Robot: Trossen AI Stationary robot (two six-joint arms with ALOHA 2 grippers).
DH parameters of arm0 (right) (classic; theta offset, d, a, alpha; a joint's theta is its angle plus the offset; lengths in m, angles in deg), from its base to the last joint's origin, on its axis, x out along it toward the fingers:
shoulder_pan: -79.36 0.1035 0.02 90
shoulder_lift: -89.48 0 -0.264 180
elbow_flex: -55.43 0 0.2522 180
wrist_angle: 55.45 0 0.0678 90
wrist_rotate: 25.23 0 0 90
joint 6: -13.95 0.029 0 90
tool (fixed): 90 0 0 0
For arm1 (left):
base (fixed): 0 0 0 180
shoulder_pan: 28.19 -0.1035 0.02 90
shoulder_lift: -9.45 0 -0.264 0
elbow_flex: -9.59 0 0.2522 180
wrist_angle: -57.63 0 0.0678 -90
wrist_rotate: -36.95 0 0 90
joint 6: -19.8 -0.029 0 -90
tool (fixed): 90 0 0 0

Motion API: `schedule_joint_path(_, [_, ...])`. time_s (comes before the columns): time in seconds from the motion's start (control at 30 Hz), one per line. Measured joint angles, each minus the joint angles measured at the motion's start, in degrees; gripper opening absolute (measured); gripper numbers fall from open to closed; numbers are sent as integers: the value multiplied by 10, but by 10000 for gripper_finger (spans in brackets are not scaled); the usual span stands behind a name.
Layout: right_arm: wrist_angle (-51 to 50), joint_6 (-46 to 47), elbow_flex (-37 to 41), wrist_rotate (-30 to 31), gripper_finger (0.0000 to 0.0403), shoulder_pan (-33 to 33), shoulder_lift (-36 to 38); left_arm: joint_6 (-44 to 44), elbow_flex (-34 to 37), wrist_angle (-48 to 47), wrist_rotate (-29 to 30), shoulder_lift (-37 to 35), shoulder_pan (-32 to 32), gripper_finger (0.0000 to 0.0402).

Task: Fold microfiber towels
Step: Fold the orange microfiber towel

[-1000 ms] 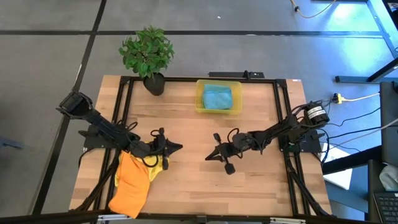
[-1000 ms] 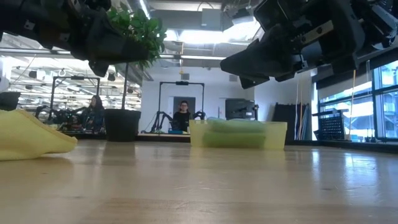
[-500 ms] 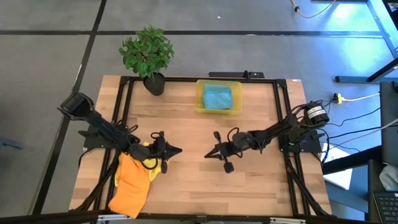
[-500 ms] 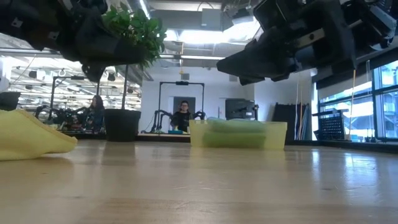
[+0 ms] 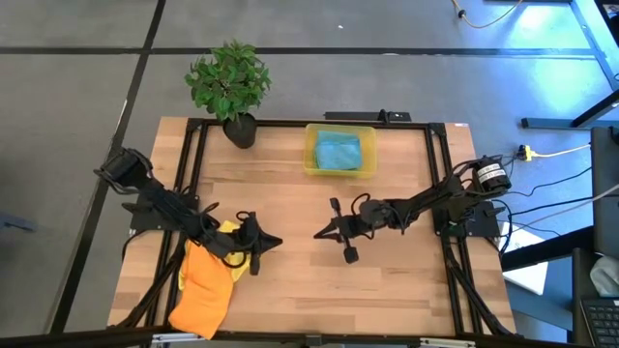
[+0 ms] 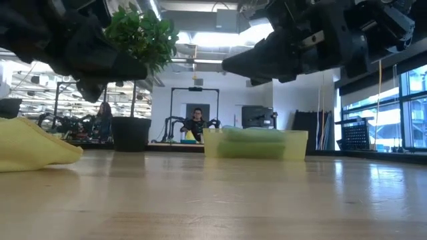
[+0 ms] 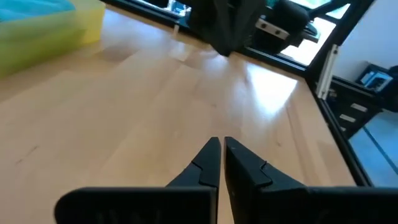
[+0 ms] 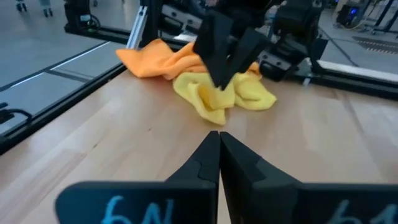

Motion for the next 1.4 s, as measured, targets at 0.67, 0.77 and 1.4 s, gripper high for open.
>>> schedule_joint_path(0.67, [-25, 19, 0, 0, 13, 10, 0, -47, -222, -429, -62, -119, 10, 1])
schedule_joint_path(0.77, [-25, 19, 0, 0, 13, 12, 0, 13, -302, -632, -42, -115, 17, 1])
schedule_joint_path(1.4, [-15, 19, 0, 0, 13, 13, 0, 198, -308, -900, -224, -42, 20, 24])
